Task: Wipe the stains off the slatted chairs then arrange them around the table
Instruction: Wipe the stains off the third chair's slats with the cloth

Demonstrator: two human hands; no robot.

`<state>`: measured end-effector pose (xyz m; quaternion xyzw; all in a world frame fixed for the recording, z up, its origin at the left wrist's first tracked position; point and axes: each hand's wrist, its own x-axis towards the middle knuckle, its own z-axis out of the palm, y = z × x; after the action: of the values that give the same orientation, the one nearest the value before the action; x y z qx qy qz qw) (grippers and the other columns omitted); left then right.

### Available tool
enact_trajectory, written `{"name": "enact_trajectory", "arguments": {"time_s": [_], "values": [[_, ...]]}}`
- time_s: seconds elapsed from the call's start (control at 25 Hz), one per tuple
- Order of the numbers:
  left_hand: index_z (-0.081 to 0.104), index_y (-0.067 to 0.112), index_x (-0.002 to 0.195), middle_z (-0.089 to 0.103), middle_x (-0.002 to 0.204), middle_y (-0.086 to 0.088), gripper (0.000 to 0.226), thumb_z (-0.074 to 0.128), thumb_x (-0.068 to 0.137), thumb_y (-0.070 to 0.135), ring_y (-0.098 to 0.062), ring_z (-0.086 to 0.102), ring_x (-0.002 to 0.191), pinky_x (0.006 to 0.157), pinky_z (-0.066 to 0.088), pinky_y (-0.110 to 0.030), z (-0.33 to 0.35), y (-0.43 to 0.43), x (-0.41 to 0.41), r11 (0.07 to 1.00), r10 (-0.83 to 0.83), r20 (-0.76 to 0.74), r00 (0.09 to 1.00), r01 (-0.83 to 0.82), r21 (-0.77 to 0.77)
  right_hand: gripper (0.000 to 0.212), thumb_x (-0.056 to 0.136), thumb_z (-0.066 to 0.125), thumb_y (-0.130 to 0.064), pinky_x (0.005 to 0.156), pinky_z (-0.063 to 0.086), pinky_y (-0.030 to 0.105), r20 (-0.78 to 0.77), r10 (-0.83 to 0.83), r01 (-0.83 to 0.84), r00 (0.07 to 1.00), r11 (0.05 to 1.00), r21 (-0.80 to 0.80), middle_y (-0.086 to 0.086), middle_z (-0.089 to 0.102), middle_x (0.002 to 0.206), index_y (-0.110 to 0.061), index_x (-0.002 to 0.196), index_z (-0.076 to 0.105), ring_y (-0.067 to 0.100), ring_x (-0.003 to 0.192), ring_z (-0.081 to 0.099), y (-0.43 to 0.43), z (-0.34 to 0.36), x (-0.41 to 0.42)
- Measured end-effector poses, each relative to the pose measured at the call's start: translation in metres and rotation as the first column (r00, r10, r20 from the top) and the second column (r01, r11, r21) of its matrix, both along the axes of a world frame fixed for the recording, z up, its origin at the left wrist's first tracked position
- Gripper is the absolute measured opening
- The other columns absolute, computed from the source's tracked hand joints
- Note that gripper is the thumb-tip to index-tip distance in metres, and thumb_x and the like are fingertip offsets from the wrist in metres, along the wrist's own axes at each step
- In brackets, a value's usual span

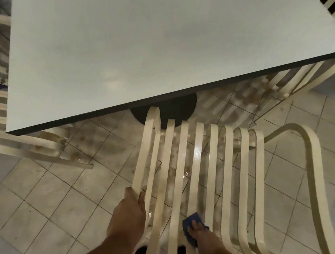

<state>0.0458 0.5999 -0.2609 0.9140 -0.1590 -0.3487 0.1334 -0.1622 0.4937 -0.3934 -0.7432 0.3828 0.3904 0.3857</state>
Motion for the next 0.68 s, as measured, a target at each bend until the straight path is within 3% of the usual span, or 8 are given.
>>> {"name": "enact_trajectory", "arguments": {"time_s": [0.08, 0.16, 0.24, 0.28, 0.36, 0.48, 0.6, 0.68], "values": [[0.037, 0.023, 0.095, 0.064, 0.075, 0.0, 0.025, 0.035, 0.107, 0.045, -0.016, 0.063, 0.066, 0.054, 0.049, -0.033, 0.009, -0.001, -0.004, 1.0, 0.019, 0.021, 1.0, -0.019, -0.006, 0.008, 0.098, 0.063, -0.01, 0.078, 0.048, 0.027, -0.024, -0.218, 0.219, 0.976, 0.969, 0.117, 0.007, 0.069, 0.096, -0.005, 0.103, 0.067, 0.018, 0.083, 0.064, -0.008, 0.026, -0.01], [0.043, 0.017, 0.108, 0.07, 0.096, -0.008, 0.018, 0.041, 0.109, 0.035, -0.018, 0.064, 0.076, 0.069, 0.056, -0.039, 0.02, -0.003, -0.003, 0.997, 0.029, 0.006, 1.0, -0.03, 0.078, 0.019, 0.098, 0.066, -0.028, 0.068, 0.049, 0.024, -0.022, -0.326, 0.319, 0.945, 0.906, 0.279, -0.002, 0.067, 0.07, -0.015, 0.085, 0.069, 0.009, 0.063, 0.063, -0.024, 0.073, -0.015], [0.044, 0.002, 0.135, 0.062, 0.131, -0.018, 0.033, 0.044, 0.108, 0.021, -0.027, 0.065, 0.107, 0.095, 0.052, -0.036, 0.038, -0.008, -0.001, 0.985, 0.105, -0.128, 0.986, -0.085, 0.149, 0.02, 0.101, 0.061, -0.03, 0.076, 0.056, 0.025, 0.047, -0.455, 0.42, 0.889, 0.853, 0.31, 0.0, 0.072, 0.076, -0.017, 0.087, 0.07, 0.009, 0.069, 0.069, -0.037, 0.121, -0.023], [0.044, -0.002, 0.142, 0.055, 0.142, -0.019, 0.04, 0.043, 0.108, 0.019, -0.03, 0.059, 0.122, 0.102, 0.047, -0.035, 0.054, -0.009, 0.001, 0.98, 0.009, -0.152, 0.988, 0.021, 0.198, 0.019, 0.101, 0.059, -0.023, 0.079, 0.058, 0.028, 0.11, -0.51, 0.459, 0.853, 0.834, 0.306, 0.004, 0.073, 0.079, -0.013, 0.088, 0.069, 0.013, 0.073, 0.07, -0.043, 0.15, -0.027], [0.048, 0.003, 0.144, 0.052, 0.146, -0.015, 0.045, 0.046, 0.107, 0.029, -0.031, 0.054, 0.13, 0.1, 0.045, -0.033, 0.104, -0.003, -0.003, 0.979, -0.076, -0.205, 0.976, 0.112, 0.172, 0.023, 0.102, 0.054, -0.011, 0.081, 0.06, 0.036, 0.208, -0.607, 0.535, 0.767, 0.784, 0.315, 0.014, 0.07, 0.077, -0.002, 0.085, 0.065, 0.021, 0.075, 0.07, -0.049, 0.196, -0.041], [0.051, 0.013, 0.145, 0.059, 0.138, -0.011, 0.05, 0.052, 0.104, 0.042, -0.025, 0.06, 0.12, 0.091, 0.047, -0.029, 0.187, 0.039, -0.02, 0.982, -0.167, -0.174, 0.97, 0.18, 0.056, 0.011, 0.1, 0.056, -0.006, 0.09, 0.058, 0.052, 0.258, -0.751, 0.674, 0.608, 0.66, 0.333, 0.018, 0.07, 0.098, -0.001, 0.107, 0.063, 0.03, 0.091, 0.071, -0.049, 0.256, -0.074], [0.061, 0.016, 0.135, 0.066, 0.103, 0.003, 0.04, 0.057, 0.102, 0.039, -0.007, 0.063, 0.088, 0.069, 0.044, -0.018, 0.247, 0.085, -0.032, 0.991, -0.118, -0.12, 0.986, 0.11, -0.07, 0.03, 0.092, 0.058, 0.0, 0.091, 0.058, 0.055, 0.168, -0.945, 0.795, 0.279, 0.325, 0.513, 0.03, 0.069, 0.115, -0.004, 0.121, 0.062, 0.039, 0.1, 0.071, -0.034, 0.318, -0.095], [0.065, 0.015, 0.13, 0.065, 0.096, 0.006, 0.035, 0.06, 0.102, 0.034, -0.009, 0.063, 0.087, 0.072, 0.044, -0.021, 0.278, 0.106, -0.041, 0.983, -0.042, -0.098, 0.994, 0.023, -0.181, 0.039, 0.088, 0.054, 0.004, 0.098, 0.054, 0.052, 0.102, -0.986, 0.749, 0.129, 0.164, 0.642, 0.033, 0.069, 0.115, -0.002, 0.125, 0.06, 0.039, 0.106, 0.07, -0.018, 0.357, -0.094]]}}
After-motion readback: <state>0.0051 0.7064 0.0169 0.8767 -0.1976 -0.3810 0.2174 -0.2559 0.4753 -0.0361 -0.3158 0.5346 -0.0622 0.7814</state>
